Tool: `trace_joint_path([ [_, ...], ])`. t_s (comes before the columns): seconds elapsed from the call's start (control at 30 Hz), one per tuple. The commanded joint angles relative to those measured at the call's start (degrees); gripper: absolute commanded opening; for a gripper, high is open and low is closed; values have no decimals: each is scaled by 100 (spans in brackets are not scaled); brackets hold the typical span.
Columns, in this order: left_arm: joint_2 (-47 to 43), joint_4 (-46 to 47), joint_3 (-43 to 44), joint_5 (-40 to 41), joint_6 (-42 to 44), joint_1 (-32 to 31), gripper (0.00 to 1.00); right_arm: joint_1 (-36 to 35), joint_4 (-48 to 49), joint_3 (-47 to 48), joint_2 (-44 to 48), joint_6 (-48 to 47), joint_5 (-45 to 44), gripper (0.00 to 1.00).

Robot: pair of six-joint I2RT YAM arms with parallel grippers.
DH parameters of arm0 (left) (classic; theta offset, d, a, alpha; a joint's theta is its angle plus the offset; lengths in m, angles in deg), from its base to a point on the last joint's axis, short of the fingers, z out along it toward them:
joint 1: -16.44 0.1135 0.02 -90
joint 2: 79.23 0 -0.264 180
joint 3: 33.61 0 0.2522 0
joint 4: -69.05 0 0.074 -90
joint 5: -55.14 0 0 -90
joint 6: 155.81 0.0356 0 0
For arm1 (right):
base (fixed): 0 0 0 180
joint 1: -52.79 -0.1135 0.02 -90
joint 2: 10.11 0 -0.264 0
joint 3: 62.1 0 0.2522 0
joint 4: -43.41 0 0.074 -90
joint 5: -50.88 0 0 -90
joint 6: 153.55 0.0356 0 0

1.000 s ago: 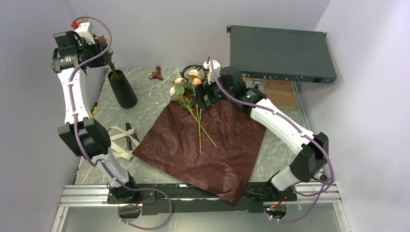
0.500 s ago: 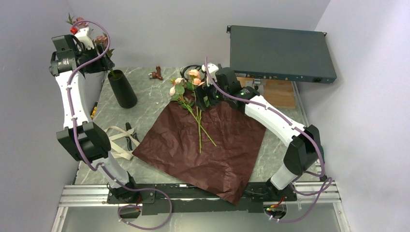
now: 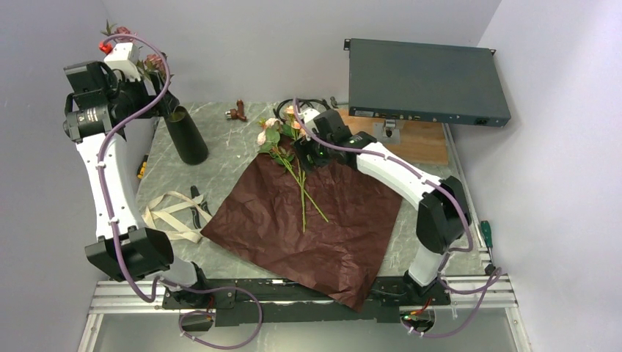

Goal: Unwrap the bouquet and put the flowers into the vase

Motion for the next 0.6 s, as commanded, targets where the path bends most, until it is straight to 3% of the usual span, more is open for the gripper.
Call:
trace_joint_path([
  [0.0, -272, 26, -283, -420, 238, -40, 88, -104, -143, 375, -277, 14, -196, 74],
  [0.13, -494, 135, -479, -679, 251, -135, 89, -89, -236, 570, -529, 709, -222, 67],
  [0.33, -732, 281, -712, -785, 286, -519, 92, -68, -162, 748, -959, 1676, -780, 66],
  [0.57, -778, 245, -730, -732, 285, -750, 94, 149, -174, 1051, -1604, 2256, -903, 55],
])
